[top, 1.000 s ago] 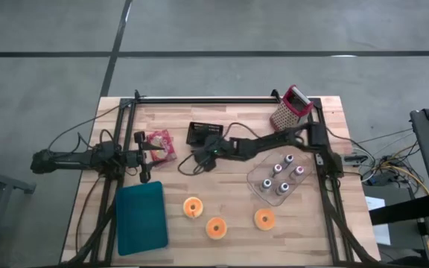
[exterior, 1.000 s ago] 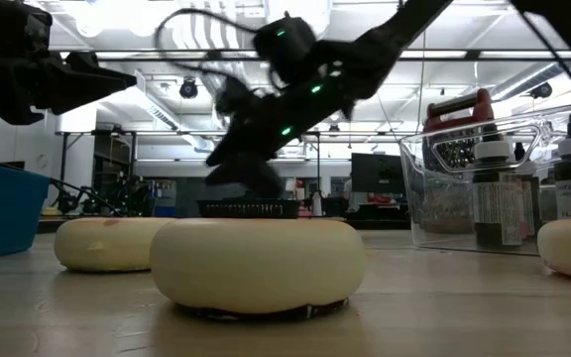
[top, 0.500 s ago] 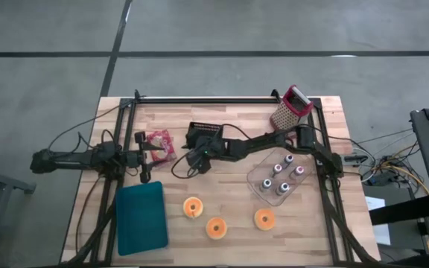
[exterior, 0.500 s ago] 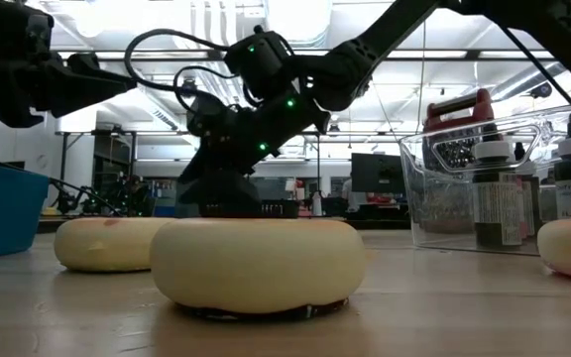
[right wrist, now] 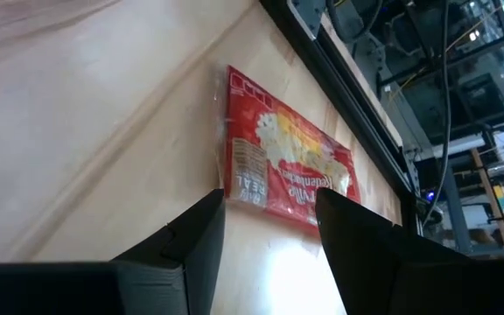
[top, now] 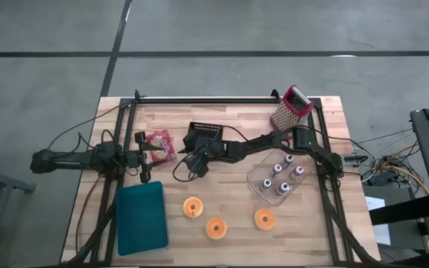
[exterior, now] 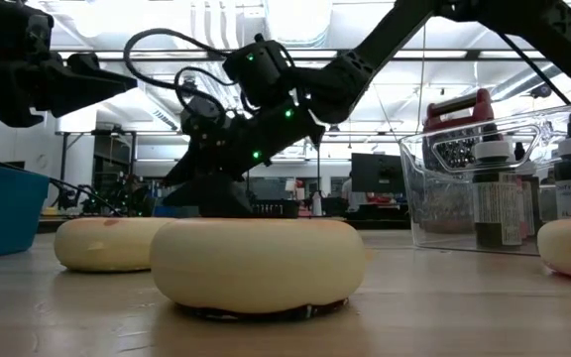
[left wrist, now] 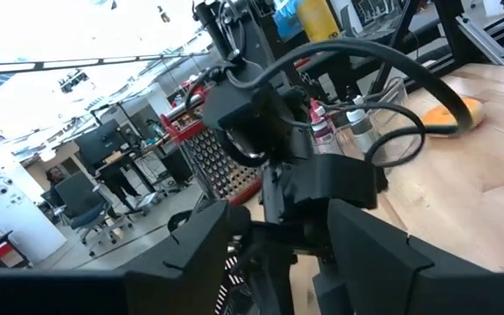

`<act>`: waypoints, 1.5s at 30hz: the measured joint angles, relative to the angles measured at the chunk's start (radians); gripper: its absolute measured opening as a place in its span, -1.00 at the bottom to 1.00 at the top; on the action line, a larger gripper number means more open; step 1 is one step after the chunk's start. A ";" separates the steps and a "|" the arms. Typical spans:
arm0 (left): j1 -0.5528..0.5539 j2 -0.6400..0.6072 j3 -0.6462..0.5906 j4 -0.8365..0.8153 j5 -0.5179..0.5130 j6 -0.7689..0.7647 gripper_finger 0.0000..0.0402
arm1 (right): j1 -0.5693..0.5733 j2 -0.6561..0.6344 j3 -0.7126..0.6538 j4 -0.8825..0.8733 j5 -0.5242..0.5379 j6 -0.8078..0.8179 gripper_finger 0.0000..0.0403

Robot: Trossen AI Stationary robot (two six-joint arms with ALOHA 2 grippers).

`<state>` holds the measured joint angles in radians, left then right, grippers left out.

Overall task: Pick & Place Food Item
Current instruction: Put the red popcorn bag into the black bin

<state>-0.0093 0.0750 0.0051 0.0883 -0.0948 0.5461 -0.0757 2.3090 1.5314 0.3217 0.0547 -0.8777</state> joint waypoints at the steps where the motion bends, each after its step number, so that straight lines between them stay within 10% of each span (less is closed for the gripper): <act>1: 0.000 0.000 0.000 0.000 0.000 0.000 -0.01 | 0.000 0.004 0.000 0.005 0.000 -0.002 -0.13; 22: 0.000 0.002 0.000 0.000 0.000 0.000 -0.01 | -0.035 -0.289 -0.122 -0.305 0.076 0.174 -0.13; 34: 0.000 0.008 0.000 0.000 0.000 0.000 -0.01 | -0.143 -0.618 -0.653 0.232 0.042 0.095 -0.11; 40: 0.000 0.008 0.000 0.000 0.000 0.000 -0.01 | -0.241 -0.713 -0.737 0.257 -0.211 0.184 -0.14; 45: 0.000 0.008 0.000 0.000 0.000 0.000 -0.01 | -0.249 -0.728 -0.751 0.255 -0.208 0.190 -0.19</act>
<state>-0.0090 0.0834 0.0055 0.0886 -0.0948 0.5461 -0.3244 1.5810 0.7807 0.5762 -0.1532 -0.6880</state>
